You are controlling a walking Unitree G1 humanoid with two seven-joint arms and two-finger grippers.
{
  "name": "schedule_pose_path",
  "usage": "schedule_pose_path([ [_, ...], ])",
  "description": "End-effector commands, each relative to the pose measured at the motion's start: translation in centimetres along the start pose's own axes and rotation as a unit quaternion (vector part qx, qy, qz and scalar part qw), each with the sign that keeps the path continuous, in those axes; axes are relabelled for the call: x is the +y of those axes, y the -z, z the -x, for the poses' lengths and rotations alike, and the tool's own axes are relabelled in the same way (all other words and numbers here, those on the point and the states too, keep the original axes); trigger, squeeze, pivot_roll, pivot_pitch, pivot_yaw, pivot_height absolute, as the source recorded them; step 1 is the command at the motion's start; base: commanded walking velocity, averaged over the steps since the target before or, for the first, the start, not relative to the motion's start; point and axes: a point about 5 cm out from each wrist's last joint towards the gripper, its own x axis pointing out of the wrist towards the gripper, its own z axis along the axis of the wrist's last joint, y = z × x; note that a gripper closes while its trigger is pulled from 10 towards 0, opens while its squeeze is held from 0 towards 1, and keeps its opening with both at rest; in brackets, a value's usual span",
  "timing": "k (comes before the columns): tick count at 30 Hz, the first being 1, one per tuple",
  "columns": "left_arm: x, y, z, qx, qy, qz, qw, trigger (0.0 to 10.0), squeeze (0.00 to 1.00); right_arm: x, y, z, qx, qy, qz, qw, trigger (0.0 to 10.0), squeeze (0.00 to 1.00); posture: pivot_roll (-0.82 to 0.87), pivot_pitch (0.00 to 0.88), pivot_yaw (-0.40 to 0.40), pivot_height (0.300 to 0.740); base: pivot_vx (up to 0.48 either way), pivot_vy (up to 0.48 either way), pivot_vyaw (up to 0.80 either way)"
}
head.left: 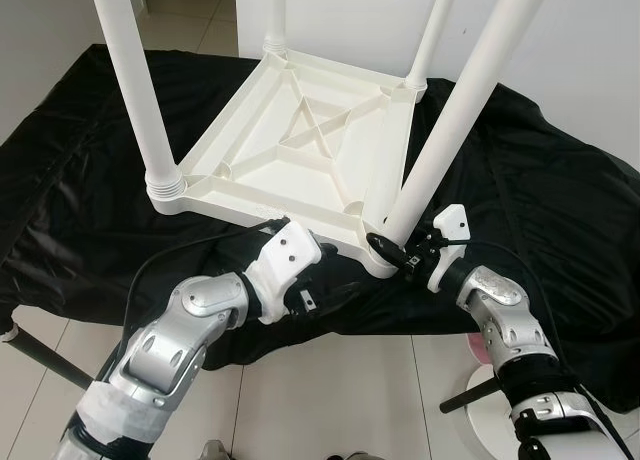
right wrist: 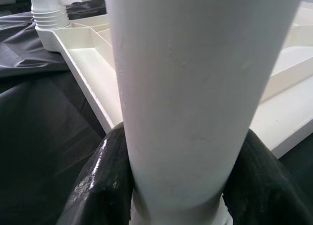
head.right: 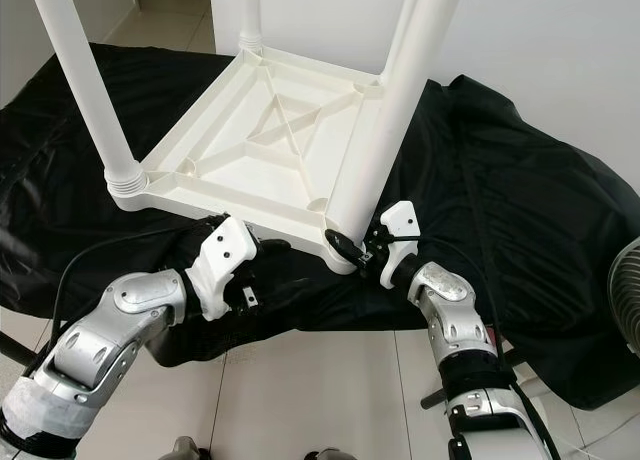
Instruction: Building children table
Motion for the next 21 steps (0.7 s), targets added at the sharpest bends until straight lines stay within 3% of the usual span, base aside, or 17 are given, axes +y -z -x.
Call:
schedule_pose_path([
  [1, -0.7, -0.1, -0.3, 0.003, 0.021, -0.001, 1.000, 10.0, 0.00, 0.4, 1.2, 0.7, 0.017, 0.001, -0.015, 1.000, 9.4, 0.00, 0.04, 0.091, -0.055, 0.740, 0.000, 0.000, 0.00],
  [2, -0.8, 0.0, -0.3, 0.004, 0.022, 0.001, 1.000, 10.0, 0.00, 0.4, 1.2, 0.9, 0.015, 0.010, -0.024, 1.000, 10.0, 0.00, 0.03, 0.092, -0.055, 0.740, 0.000, 0.000, 0.00],
  [8, -0.9, 0.1, -0.3, 0.006, 0.023, 0.004, 1.000, 10.0, 0.00, 0.3, 1.4, 1.1, 0.018, 0.045, -0.031, 0.998, 10.0, 0.00, 0.03, 0.098, -0.054, 0.740, 0.000, 0.000, 0.00],
  [10, -1.1, 0.3, -0.3, 0.010, 0.021, 0.006, 1.000, 10.0, 0.00, 0.3, 1.3, 1.2, 0.017, 0.096, -0.029, 0.995, 10.0, 0.00, 0.03, 0.110, -0.053, 0.740, 0.000, 0.000, 0.00],
  [15, -1.2, 0.4, -0.3, 0.010, 0.020, 0.008, 1.000, 10.0, 0.00, 0.3, 1.1, 1.4, 0.009, 0.132, -0.020, 0.991, 10.0, 0.00, 0.03, 0.112, -0.055, 0.740, 0.000, 0.000, 0.00],
  [17, -1.4, 0.6, -0.1, 0.012, 0.017, 0.014, 1.000, 10.0, 0.00, 1.1, 1.3, 1.4, -0.004, 0.203, -0.032, 0.979, 10.0, 0.00, 0.03, 0.116, -0.067, 0.740, 0.000, 0.000, 0.00],
  [19, -1.4, 0.6, -0.1, 0.012, 0.017, 0.014, 1.000, 10.0, 0.00, 1.1, 1.3, 1.4, -0.004, 0.203, -0.032, 0.979, 10.0, 0.00, 0.03, 0.116, -0.067, 0.740, 0.000, 0.000, 0.00],
  [21, -1.1, 0.8, -0.2, 0.009, -0.008, 0.022, 1.000, 10.0, 0.00, 2.9, 1.7, 1.1, -0.012, 0.292, -0.061, 0.954, 10.0, 0.00, 0.03, 0.103, -0.076, 0.740, 0.000, 0.000, 0.00],
])
